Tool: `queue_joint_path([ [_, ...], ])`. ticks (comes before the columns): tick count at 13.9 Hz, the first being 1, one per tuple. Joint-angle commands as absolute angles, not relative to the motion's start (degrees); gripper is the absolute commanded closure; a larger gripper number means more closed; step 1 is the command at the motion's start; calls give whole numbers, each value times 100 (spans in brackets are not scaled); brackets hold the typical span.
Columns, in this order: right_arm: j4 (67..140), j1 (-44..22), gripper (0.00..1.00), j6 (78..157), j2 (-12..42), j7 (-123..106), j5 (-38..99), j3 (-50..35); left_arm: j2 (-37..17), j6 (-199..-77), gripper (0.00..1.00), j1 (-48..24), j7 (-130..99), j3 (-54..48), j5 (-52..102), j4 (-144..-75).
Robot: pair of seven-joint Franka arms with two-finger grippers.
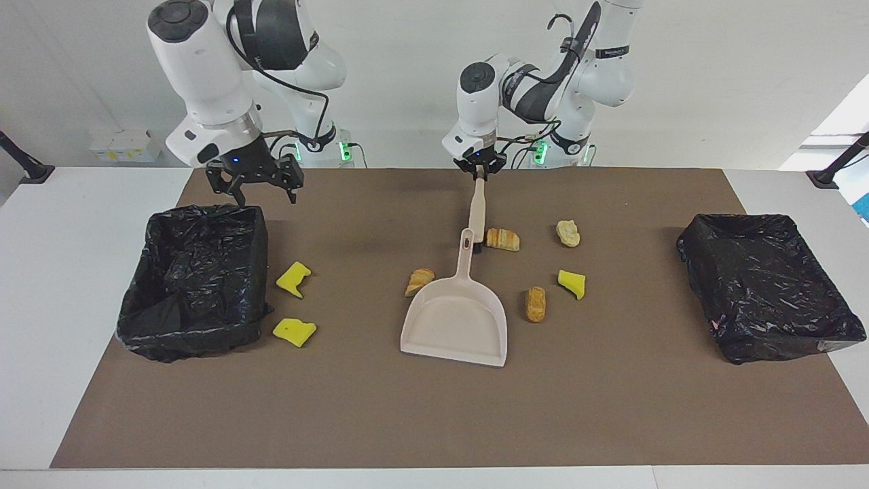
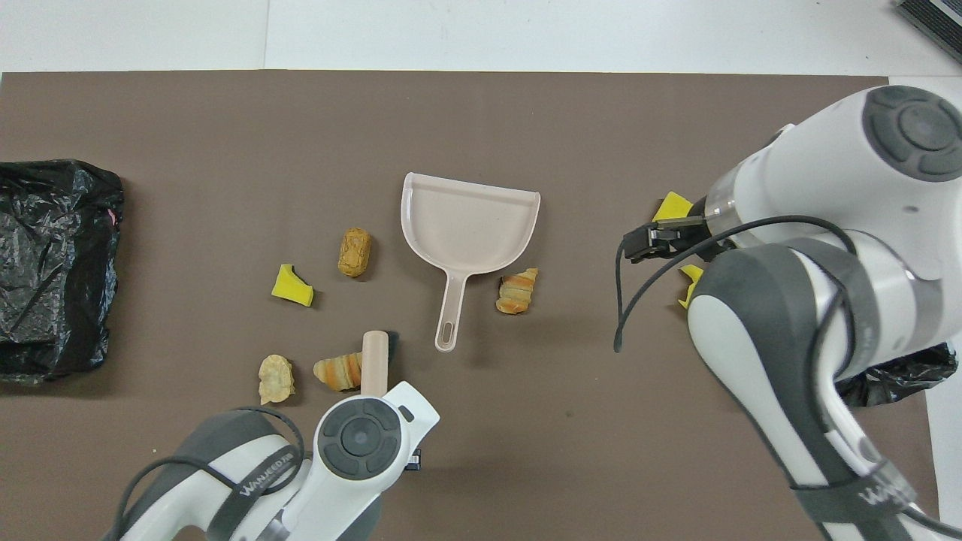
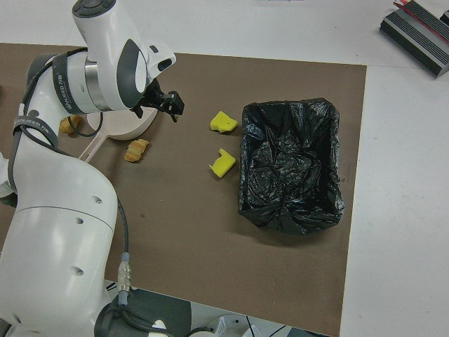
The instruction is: Sweep and dump trash in bin
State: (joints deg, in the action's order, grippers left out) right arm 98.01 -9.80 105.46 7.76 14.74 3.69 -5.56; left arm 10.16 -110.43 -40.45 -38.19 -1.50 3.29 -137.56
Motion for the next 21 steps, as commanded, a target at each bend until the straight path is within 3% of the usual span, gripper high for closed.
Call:
queue_joint_path([
  [1,9721,-1422,0,11142,1133,2343,492,-545,1151,-10828,100,-3675,-3841,-193,299,-13711],
  [7,9721,-2477,0,12259,1766,4164,369,-527,1055,-10828,100,-3261,-3499,-202,299,-13097],
  [11,9677,-2934,0,12515,2117,4814,89,-519,993,-10925,100,-3138,-3138,-193,299,-13052],
  [18,9747,-3155,0,12973,2478,5045,-193,-536,967,-10986,100,-3015,-3059,-185,299,-13052],
  [19,9825,-3173,2,12981,2487,4993,-202,-536,967,-10986,100,-3015,-3059,-185,299,-13060],
  [21,9923,-3199,18,12894,2444,4826,-202,-536,949,-11047,100,-2954,-3059,-185,299,-13052],
])
